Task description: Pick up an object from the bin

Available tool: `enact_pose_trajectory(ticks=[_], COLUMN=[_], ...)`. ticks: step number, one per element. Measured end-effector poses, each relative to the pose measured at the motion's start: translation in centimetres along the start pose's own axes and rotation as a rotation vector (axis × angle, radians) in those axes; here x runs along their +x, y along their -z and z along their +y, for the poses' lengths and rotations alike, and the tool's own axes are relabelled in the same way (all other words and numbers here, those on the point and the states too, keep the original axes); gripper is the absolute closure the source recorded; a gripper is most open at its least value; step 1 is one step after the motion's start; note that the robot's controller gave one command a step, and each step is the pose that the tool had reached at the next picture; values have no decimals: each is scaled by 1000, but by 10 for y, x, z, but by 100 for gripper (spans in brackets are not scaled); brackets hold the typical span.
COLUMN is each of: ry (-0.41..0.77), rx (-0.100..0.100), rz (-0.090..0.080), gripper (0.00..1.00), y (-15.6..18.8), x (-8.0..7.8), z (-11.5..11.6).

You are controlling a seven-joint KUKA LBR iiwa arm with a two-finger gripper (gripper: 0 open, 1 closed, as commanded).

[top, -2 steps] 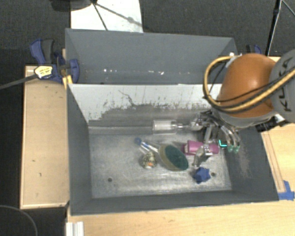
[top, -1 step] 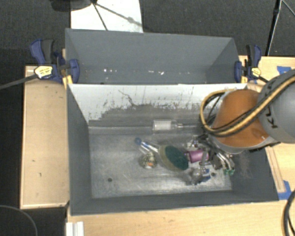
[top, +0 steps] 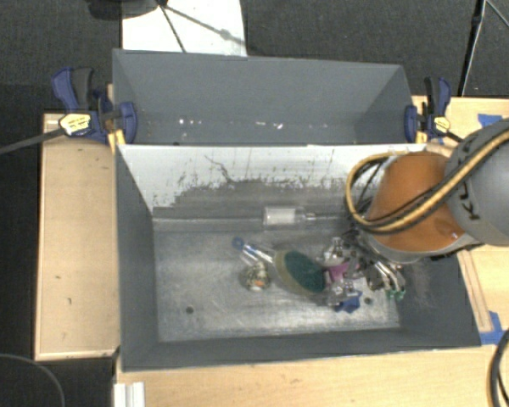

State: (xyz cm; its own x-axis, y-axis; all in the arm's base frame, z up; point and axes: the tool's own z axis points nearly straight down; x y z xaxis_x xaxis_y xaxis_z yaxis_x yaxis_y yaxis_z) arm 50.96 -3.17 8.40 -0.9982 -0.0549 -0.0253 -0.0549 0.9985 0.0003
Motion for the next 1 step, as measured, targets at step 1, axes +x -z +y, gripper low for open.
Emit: enact_pose_trajectory(ticks=[1], ry=[3], rx=[1], rz=[15], gripper=[100], y=[157], x=[-30], z=[-1])
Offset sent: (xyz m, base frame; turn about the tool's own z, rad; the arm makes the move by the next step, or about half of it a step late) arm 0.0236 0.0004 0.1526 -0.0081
